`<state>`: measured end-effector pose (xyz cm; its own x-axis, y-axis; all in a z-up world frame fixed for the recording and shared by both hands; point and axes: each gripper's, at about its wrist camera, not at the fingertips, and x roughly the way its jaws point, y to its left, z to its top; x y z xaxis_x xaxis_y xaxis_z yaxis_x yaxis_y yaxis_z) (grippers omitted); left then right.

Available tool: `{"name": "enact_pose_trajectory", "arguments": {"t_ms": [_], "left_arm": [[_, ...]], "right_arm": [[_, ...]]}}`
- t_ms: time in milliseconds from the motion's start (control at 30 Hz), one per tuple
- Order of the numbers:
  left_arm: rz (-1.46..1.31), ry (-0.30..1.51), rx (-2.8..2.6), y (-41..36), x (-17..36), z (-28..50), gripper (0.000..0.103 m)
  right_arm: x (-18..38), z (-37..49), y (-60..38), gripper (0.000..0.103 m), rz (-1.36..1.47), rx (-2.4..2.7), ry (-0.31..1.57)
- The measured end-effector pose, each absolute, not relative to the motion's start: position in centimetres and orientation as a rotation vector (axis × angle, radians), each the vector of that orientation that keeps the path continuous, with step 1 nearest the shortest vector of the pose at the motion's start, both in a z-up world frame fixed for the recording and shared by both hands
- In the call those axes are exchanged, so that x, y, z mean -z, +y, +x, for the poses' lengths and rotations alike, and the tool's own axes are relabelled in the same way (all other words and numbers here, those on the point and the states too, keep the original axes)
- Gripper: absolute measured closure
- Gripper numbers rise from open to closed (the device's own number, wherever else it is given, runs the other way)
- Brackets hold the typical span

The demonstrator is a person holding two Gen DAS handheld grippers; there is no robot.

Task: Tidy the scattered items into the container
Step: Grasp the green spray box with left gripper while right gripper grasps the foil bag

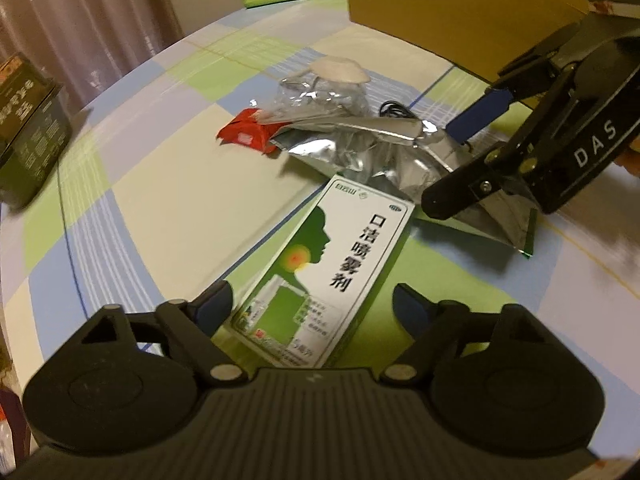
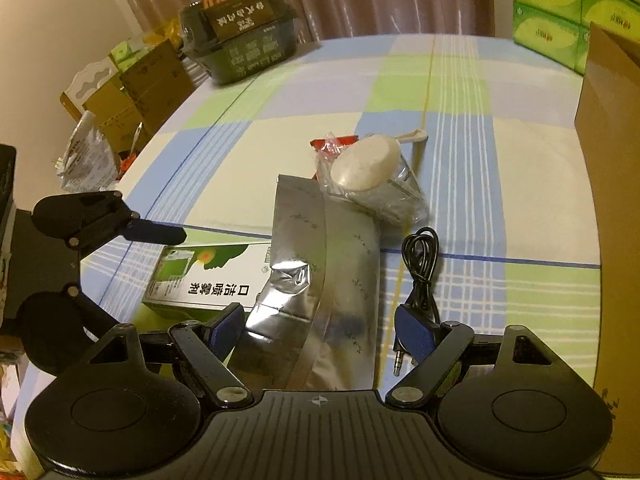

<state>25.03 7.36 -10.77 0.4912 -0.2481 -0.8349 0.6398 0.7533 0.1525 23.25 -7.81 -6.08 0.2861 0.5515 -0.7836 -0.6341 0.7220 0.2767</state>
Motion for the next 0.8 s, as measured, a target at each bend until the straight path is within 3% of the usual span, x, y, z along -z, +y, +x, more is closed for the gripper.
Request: {"name": "enact_pose_trajectory", "arguments": {"t_ms": [233,533,800], "left_arm": [[0.371,0.992,0.495,8.0,10.7,24.4,0.048],[0.337,1.009,0.415,7.6,10.3,22.6,0.052],[0.357,1.044,0.377,5.3,9.9,19.7,0.052]], "right_arm": [[6.6,24.0,-7.7,0.024,-0.073,-0.778,1.036],[6.0,23.2,-7.7,0.049,-0.111,-0.762,1.032],[5.2,20.2,-9.3,0.053,-0.177,-0.765,1.037]]}}
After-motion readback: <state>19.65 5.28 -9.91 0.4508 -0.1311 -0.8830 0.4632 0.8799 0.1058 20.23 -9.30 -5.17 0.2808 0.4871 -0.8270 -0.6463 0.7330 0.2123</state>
